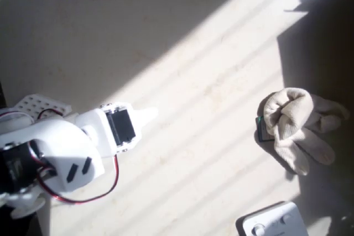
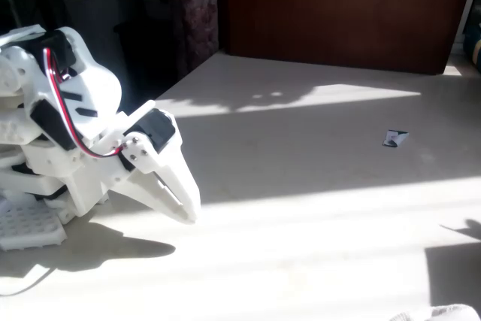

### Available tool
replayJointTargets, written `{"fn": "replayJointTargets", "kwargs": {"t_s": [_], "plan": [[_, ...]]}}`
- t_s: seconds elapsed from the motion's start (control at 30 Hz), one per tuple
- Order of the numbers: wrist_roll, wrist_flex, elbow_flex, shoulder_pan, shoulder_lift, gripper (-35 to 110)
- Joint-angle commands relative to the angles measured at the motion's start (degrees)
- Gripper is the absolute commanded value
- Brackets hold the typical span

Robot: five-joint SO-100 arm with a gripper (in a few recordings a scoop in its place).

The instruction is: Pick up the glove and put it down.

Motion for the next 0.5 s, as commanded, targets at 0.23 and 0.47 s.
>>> {"fn": "replayJointTargets", "kwargs": {"t_s": [0.23, 0.47], "plan": [[-0.3, 0.2, -0.2, 0.8, 1.1, 0], [-0.3, 0.2, -0.2, 0.7, 1.1, 0]]}}
